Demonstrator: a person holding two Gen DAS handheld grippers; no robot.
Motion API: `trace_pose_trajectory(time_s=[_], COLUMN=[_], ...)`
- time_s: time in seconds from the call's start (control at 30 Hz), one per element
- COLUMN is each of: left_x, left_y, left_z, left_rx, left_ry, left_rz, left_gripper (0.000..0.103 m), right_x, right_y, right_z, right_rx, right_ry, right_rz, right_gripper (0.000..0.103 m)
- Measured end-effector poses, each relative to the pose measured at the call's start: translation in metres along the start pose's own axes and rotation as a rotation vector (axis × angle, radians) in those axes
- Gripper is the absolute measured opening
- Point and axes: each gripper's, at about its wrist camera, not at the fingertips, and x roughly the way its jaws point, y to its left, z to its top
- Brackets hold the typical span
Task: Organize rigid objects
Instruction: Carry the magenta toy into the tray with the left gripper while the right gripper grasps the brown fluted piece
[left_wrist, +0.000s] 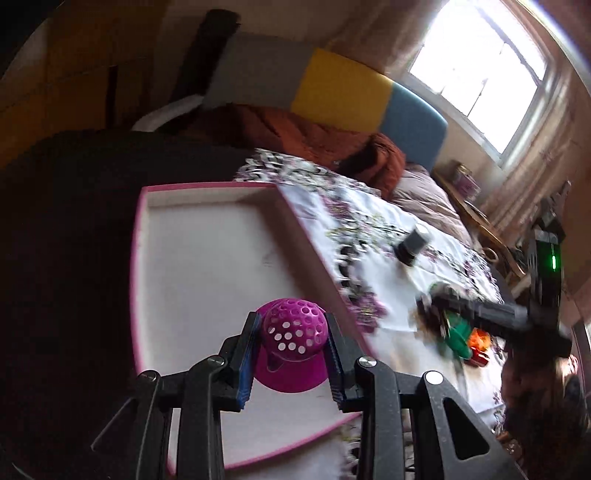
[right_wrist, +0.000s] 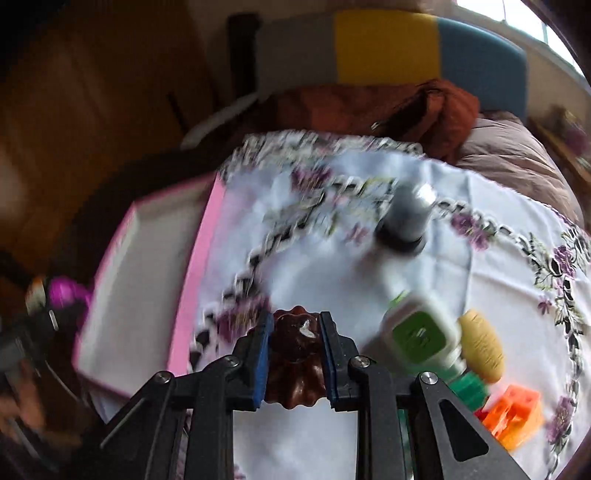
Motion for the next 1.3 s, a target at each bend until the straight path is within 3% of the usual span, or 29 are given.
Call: trace_pose_trajectory(time_s=[0.07,0.27,0.6,0.77,0.83,0.87,1.07,1.3], left_x=[0.000,0.009,0.065,0.099,0.115,0.118,0.097,0.041], left_y=[0.014,0.038,0.066,0.082,0.087,0.089,0.093,0.082], left_z=[0.002,0.027,0.088,0.100,0.101,0.100,0.092,0.060], left_rx=[-0.028,-0.050,-0.041,-0.034,-0.031,-0.037,-0.067,-0.078], left_ry=[0.008,-0.010,0.007,0.038,0.085,0.098,0.068,0.004], left_rz=[0.001,0.047,0.148,0.217,0.236,0.250,0.232,0.256], left_gripper=[0.032,0.032,0.032,0.032,0.033,0.039,0.062,0.062], right_x=[0.009,0.010,0.009,0.008,0.008,0.008,0.008,0.009], right_y=[0.003,0.006,0.003,0.002,0.002,0.003,0.002,0.004], right_z=[-0.012,-0.018,-0.017,-0.017,-0.017,-0.017,-0.017,-0.017], right_rx=[-0.018,-0.055,-0.022,-0.018,-0.014,-0.014,0.001,0.014], right_ry=[0.030,-0.001,-0.017,-0.019,-0.019,-0.018,-0.021,-0.026], right_rz=[-0.010,-0.038,-0.017,-0.018,-0.019,-0.021,-0.023,-0.049], right_gripper=[0.024,0.024,0.024,0.024,0.024,0.024,0.024,0.025])
